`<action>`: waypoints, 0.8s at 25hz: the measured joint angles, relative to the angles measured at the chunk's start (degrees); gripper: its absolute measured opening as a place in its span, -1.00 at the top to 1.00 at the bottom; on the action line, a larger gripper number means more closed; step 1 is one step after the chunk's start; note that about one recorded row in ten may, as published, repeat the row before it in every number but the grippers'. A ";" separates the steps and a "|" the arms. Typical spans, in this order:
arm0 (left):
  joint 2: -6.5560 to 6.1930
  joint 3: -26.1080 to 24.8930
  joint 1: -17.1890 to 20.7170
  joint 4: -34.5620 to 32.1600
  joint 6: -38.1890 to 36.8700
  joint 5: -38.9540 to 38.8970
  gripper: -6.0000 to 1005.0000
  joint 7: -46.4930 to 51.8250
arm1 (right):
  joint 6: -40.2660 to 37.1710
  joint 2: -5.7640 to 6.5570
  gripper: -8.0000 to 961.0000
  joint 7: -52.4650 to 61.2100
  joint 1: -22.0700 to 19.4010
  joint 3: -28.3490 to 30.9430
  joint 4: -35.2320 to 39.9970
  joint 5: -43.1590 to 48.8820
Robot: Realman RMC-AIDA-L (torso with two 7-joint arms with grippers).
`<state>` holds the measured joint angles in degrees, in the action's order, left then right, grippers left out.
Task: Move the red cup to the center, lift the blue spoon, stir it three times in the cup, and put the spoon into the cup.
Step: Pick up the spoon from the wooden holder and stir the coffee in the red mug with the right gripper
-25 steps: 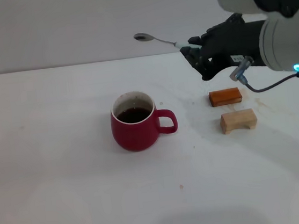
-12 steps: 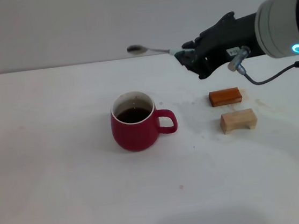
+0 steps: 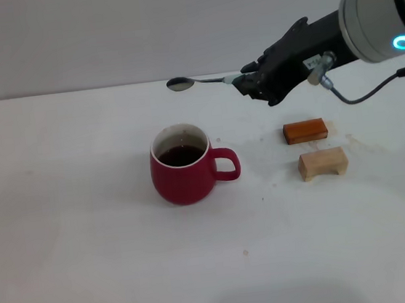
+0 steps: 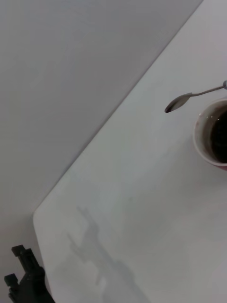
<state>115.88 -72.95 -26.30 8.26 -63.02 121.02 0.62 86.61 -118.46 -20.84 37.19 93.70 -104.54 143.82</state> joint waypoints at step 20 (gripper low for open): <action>0.14 0.00 -0.09 0.46 0.01 0.00 -0.72 0.00 | 3.88 0.82 0.70 -8.51 11.34 8.75 22.81 -3.82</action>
<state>116.02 -72.95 -26.39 8.72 -63.01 121.02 0.62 90.49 -117.65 -29.36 48.53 102.45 -81.73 140.01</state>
